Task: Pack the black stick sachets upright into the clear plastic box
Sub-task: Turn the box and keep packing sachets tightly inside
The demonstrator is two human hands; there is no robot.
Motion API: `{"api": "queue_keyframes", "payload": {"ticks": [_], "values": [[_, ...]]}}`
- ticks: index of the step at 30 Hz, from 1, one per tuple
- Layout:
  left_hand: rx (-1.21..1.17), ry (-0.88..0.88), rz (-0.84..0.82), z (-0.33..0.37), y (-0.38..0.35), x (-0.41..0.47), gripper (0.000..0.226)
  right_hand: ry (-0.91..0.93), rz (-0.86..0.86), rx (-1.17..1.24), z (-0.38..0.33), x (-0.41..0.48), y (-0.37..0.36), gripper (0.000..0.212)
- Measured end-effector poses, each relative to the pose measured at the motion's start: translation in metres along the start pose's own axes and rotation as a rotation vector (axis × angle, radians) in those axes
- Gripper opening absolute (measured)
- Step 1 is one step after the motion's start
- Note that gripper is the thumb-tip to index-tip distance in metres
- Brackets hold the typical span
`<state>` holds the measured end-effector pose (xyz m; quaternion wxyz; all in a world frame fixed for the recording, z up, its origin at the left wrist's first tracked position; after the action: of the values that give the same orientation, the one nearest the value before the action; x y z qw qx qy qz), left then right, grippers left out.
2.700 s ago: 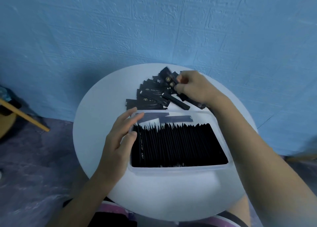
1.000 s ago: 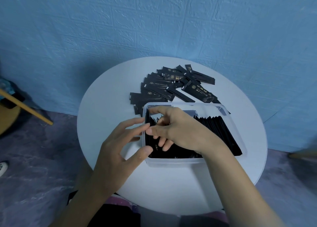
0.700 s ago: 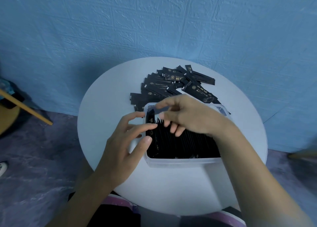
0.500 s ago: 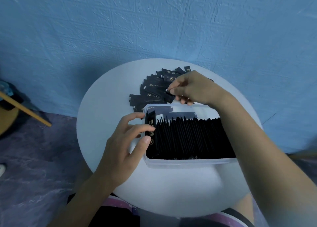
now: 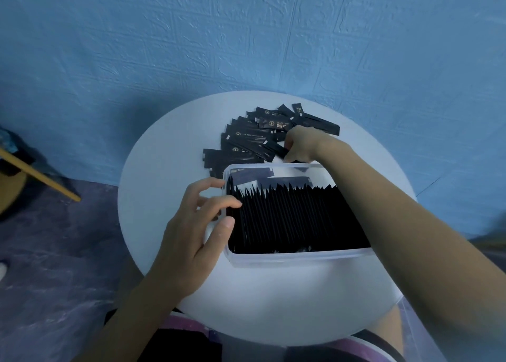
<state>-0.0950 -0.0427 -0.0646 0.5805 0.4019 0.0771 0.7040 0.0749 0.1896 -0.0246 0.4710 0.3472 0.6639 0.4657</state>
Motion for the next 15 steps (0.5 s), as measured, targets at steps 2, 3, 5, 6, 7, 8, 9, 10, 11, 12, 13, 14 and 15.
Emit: {"api": "queue_keyframes", "payload": {"ticks": [2,3,5,6,7,8,9,10,11,12,13,14,15], "values": [[0.000,0.000,0.006,-0.001,0.000,0.000,0.024,0.003,-0.008,0.068,0.004,-0.001,0.004,0.016],[-0.002,0.000,0.007,-0.001,-0.001,0.000,0.024,0.013,0.004,0.134,0.005,-0.002,0.007,0.013],[-0.005,-0.001,0.010,-0.002,-0.001,0.000,0.023,0.052,0.045,0.306,0.004,-0.002,0.017,0.010],[-0.004,-0.003,0.013,-0.002,0.000,0.000,0.023,0.074,0.053,0.391,0.001,-0.002,0.020,0.011],[-0.002,-0.004,0.017,-0.002,0.000,0.000,0.022,0.100,0.048,0.455,-0.004,-0.001,0.022,0.012],[-0.001,-0.005,0.020,-0.002,0.000,0.000,0.022,0.127,0.028,0.488,-0.010,0.000,0.022,0.012],[-0.001,-0.007,0.022,-0.002,0.000,0.000,0.022,0.149,0.001,0.491,-0.018,0.000,0.021,0.012],[-0.001,-0.008,0.023,-0.002,0.001,0.000,0.022,0.162,-0.017,0.479,-0.025,0.001,0.019,0.012],[-0.001,-0.010,0.024,-0.002,0.000,0.001,0.022,0.171,-0.025,0.459,-0.032,0.003,0.016,0.011],[-0.001,-0.012,0.024,-0.001,0.000,0.001,0.022,0.175,-0.024,0.437,-0.037,0.006,0.013,0.010],[-0.001,-0.015,0.026,-0.002,0.000,0.001,0.022,0.176,-0.024,0.408,-0.041,0.008,0.010,0.010],[-0.001,-0.019,0.029,-0.002,0.001,0.001,0.022,0.173,-0.023,0.373,-0.044,0.010,0.007,0.011],[0.000,-0.023,0.032,-0.001,0.000,0.001,0.022,0.167,-0.016,0.335,-0.045,0.012,0.005,0.013]]}}
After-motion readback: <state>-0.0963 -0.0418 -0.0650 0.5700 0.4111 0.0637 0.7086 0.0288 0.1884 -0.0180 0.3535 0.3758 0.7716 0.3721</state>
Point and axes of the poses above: each hand's wrist, its own x-axis towards the middle knuckle, its own y-axis out of the back of the hand, z = x × y, the point moved 4 cm from there along x, towards the middle knuckle, and after that the axes turned 1 degree about -z, right-handed, at the moved point
